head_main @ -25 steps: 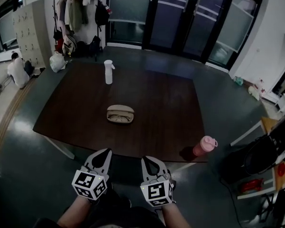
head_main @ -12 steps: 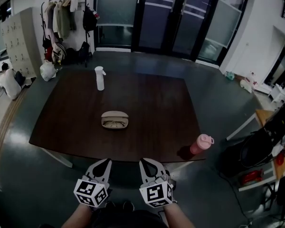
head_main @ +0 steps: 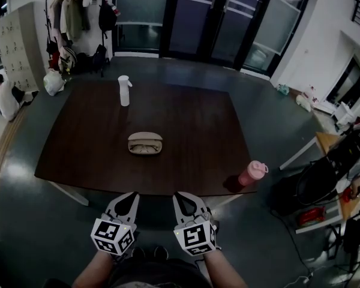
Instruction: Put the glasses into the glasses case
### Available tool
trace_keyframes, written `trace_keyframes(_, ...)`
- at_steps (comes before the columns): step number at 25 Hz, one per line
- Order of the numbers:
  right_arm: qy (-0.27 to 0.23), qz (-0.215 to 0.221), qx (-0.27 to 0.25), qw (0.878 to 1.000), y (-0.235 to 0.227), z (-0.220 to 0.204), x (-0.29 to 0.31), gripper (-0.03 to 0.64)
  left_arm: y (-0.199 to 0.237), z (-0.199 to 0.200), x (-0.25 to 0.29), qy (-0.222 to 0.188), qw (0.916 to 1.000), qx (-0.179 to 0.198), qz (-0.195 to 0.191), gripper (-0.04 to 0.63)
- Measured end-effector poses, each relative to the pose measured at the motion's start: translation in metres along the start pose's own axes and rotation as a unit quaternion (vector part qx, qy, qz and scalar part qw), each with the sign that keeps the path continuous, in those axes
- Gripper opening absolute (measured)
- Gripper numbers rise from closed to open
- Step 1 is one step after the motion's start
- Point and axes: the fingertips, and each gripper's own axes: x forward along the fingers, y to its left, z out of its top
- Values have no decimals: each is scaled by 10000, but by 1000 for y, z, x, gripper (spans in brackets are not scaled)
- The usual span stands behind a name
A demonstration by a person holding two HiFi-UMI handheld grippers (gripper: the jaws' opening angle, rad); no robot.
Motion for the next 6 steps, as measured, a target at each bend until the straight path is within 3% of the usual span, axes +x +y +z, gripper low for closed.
trace_keyframes(6, 3, -5, 91, 10000, 15, 3, 9, -12, 13, -5, -5, 80, 9999, -65, -2, 6)
